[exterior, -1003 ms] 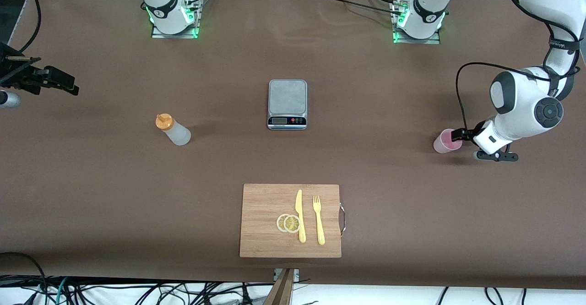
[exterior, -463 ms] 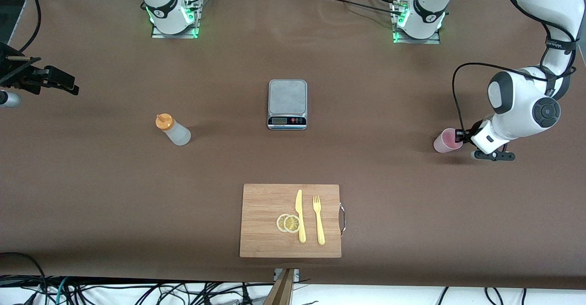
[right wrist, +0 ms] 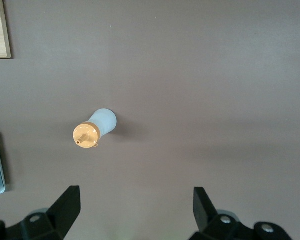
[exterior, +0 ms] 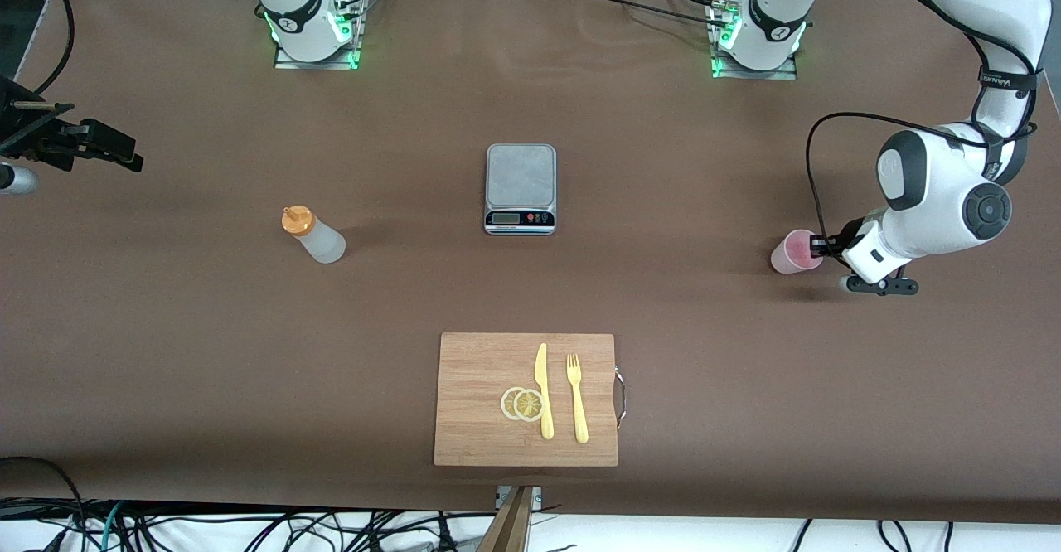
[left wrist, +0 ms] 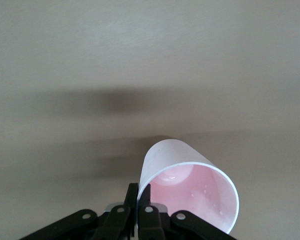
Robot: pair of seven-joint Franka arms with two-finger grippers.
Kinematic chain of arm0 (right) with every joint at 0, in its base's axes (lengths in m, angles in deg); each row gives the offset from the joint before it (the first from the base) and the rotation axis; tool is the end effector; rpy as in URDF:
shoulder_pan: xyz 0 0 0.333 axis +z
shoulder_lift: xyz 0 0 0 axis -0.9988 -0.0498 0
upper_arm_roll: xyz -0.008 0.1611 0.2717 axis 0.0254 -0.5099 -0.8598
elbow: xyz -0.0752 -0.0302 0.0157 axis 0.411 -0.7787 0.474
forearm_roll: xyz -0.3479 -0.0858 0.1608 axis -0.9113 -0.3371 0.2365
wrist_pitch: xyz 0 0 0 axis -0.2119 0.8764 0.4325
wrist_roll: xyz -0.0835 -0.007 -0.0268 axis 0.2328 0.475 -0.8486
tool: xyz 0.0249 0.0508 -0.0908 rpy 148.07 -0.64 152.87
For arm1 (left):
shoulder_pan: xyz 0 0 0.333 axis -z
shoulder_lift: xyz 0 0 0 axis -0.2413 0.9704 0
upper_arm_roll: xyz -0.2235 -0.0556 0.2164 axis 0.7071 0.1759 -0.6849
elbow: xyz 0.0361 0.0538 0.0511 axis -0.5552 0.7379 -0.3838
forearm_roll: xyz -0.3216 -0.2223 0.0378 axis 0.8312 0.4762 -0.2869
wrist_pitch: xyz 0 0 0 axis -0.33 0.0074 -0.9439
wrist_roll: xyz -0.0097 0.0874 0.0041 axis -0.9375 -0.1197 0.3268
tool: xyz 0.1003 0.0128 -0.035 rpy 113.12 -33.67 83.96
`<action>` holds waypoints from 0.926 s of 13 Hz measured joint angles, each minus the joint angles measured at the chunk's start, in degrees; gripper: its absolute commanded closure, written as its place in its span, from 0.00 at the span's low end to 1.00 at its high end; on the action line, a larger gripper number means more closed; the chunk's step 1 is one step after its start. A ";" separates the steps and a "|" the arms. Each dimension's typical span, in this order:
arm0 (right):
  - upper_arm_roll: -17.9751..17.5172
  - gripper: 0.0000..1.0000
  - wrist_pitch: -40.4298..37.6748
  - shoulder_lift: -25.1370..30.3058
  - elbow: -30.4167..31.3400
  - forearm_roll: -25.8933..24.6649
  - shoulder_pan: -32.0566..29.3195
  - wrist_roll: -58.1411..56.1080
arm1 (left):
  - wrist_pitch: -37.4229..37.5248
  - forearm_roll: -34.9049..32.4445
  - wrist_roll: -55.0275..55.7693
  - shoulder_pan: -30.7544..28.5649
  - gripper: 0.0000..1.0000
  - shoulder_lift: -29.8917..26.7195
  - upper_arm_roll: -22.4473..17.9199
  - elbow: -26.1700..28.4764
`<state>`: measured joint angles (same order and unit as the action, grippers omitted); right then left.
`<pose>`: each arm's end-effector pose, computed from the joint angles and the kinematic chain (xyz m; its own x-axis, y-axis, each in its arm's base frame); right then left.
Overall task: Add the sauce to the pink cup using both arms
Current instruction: 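Carry the pink cup with the left gripper onto the digital scale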
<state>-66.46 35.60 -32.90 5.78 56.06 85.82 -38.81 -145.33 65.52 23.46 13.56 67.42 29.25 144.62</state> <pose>0.5634 -0.0287 0.5822 0.9973 -0.0106 -0.0729 -0.0113 -0.9999 -0.0096 0.5809 0.0231 0.2613 0.9818 -0.0297 -0.1877 -0.0058 -0.9919 0.1270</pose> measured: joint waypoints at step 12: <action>0.01 0.00 -0.06 0.00 0.00 0.00 -0.03 0.00 | 6.09 7.22 22.98 26.09 1.00 -1.84 1.18 -7.15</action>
<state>-66.45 35.53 -32.90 5.78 56.06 85.80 -38.81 -139.24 72.75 46.43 39.64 65.58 30.43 137.46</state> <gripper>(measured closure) 0.000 0.965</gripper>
